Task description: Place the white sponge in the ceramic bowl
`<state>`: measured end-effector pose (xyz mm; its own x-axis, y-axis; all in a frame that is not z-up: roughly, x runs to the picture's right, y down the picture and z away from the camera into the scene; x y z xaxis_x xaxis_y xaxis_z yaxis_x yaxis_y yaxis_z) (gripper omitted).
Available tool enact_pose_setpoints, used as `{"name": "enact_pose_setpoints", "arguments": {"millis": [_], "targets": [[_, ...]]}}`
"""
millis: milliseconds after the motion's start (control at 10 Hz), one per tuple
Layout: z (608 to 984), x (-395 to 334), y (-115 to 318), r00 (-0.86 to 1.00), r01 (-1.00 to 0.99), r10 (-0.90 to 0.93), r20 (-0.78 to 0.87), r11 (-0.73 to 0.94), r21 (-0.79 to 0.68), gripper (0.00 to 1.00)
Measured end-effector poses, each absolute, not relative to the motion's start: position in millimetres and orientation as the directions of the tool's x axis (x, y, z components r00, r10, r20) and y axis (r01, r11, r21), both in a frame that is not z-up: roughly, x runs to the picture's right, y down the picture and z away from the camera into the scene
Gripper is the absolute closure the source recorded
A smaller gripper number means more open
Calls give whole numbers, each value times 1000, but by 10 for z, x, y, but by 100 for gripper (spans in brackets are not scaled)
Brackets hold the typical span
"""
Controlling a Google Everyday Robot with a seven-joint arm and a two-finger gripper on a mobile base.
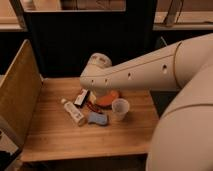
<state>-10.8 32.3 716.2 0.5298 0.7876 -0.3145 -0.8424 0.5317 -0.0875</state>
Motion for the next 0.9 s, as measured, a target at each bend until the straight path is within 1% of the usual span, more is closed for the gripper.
{"name": "enact_pose_setpoints", "arguments": {"millis": [200, 400, 600, 900], "targets": [[7303, -573, 608, 642, -765, 697, -318, 609, -210, 20], [7435, -711, 816, 693, -720, 634, -342, 636, -278, 20], [7615, -641, 901, 705, -707, 602, -375, 640, -302, 20], [7838, -408, 988, 665, -743, 606, -437, 596, -304, 20]]}}
